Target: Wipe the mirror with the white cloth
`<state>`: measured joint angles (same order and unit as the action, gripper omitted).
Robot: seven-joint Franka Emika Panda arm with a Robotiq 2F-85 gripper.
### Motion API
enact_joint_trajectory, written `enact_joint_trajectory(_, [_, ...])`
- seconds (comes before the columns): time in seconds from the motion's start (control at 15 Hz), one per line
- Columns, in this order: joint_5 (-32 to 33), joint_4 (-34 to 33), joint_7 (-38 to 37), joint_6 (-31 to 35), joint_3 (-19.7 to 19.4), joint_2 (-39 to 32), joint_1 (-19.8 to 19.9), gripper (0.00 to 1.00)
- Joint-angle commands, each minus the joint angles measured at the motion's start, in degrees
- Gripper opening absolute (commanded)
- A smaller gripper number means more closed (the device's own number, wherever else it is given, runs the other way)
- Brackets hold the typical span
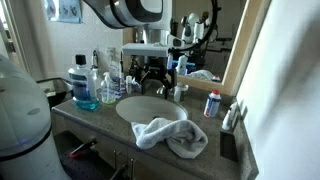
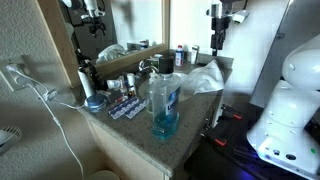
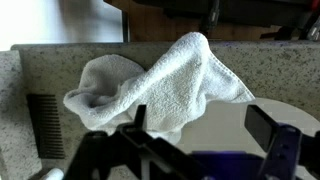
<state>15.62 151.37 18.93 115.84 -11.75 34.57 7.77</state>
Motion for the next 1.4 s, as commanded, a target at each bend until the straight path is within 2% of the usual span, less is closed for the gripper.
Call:
enact_joint_trajectory(0.0, [-0.1, -0.1, 0.0, -0.1, 0.1, 0.0, 0.0, 1.0])
enact_joint_trajectory(0.27, [-0.4, -0.5, -0.7, 0.4, -0.1, -1.1, 0.3, 1.0])
enact_joint_trajectory(0.67, [-1.0, -1.7, -17.3, 3.6, 0.7, -9.1, 4.6, 1.0])
enact_joint_trajectory(0.87, [-1.5, -0.5, -26.1, 9.3, 1.0, -13.2, 6.4, 1.0])
enact_joint_trajectory(1.07, [-1.5, 0.9, -35.4, 18.6, 1.5, -18.6, 7.8, 1.0])
enact_joint_trajectory(1.2, [0.3, 1.8, -42.6, 26.0, 2.2, -22.6, 9.3, 1.0])
enact_joint_trajectory(1.33, [4.9, 2.5, -51.4, 32.4, 3.1, -27.2, 11.5, 1.0])
